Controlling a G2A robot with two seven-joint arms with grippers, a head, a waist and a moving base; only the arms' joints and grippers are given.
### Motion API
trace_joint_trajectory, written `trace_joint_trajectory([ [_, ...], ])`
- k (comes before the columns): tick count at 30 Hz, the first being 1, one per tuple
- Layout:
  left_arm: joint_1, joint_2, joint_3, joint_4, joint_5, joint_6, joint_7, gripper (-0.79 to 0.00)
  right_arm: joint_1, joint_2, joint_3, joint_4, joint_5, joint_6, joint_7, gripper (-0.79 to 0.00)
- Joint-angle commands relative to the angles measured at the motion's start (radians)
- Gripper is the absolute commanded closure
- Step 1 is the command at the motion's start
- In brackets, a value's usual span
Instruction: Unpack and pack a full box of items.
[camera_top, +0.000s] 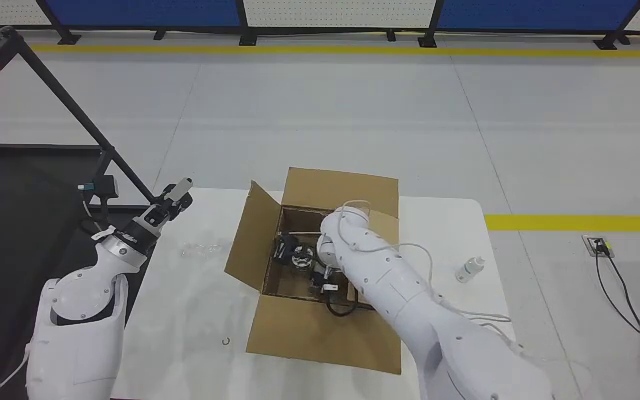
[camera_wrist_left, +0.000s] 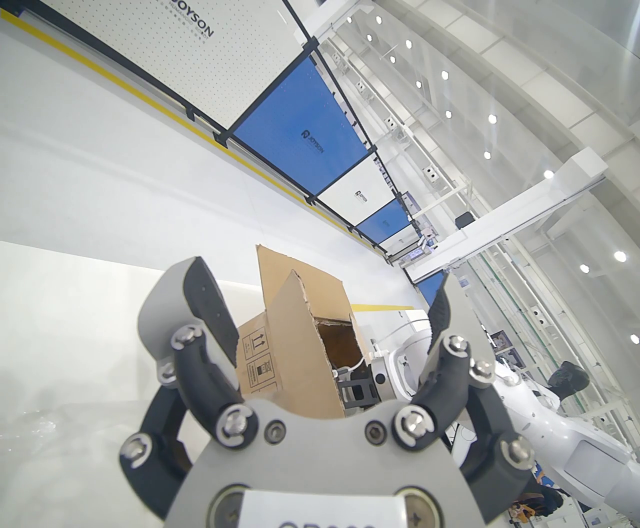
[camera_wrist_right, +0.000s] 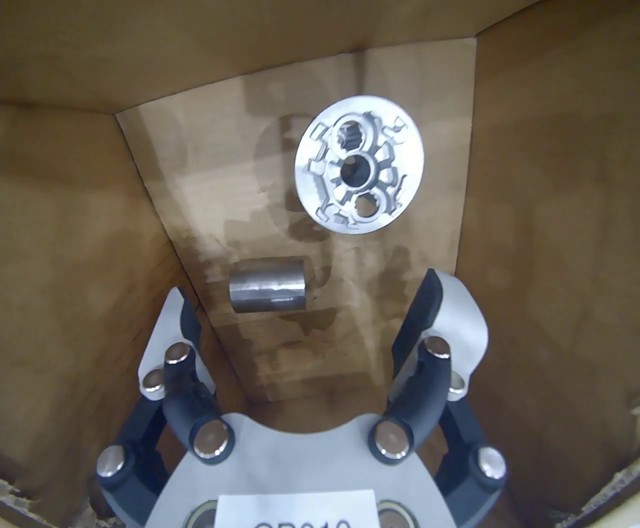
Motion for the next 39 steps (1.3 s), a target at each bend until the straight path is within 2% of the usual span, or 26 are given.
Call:
trace_joint_trajectory([
  [1, 0.000, 0.000, 0.000, 0.000, 0.000, 0.000, 0.000, -0.785, 0.009, -0.003, 0.003, -0.007, -0.004, -0.002, -0.008, -0.785],
  [10, 0.000, 0.000, 0.000, 0.000, 0.000, 0.000, 0.000, -0.785, 0.054, -0.013, 0.009, -0.061, -0.061, 0.076, -0.046, -0.785],
  [18, 0.000, 0.000, 0.000, 0.000, 0.000, 0.000, 0.000, -0.785, 0.105, 0.008, 0.041, -0.084, -0.068, 0.036, -0.089, -0.785],
  [25, 0.000, 0.000, 0.000, 0.000, 0.000, 0.000, 0.000, -0.785, 0.167, 0.069, 0.096, -0.088, -0.065, -0.044, -0.253, -0.785],
  [33, 0.000, 0.000, 0.000, 0.000, 0.000, 0.000, 0.000, -0.785, 0.184, 0.195, 0.151, -0.094, -0.126, -0.156, -0.541, -0.785],
  [39, 0.000, 0.000, 0.000, 0.000, 0.000, 0.000, 0.000, -0.785, 0.184, 0.195, 0.151, -0.094, -0.126, -0.156, -0.541, -0.785],
])
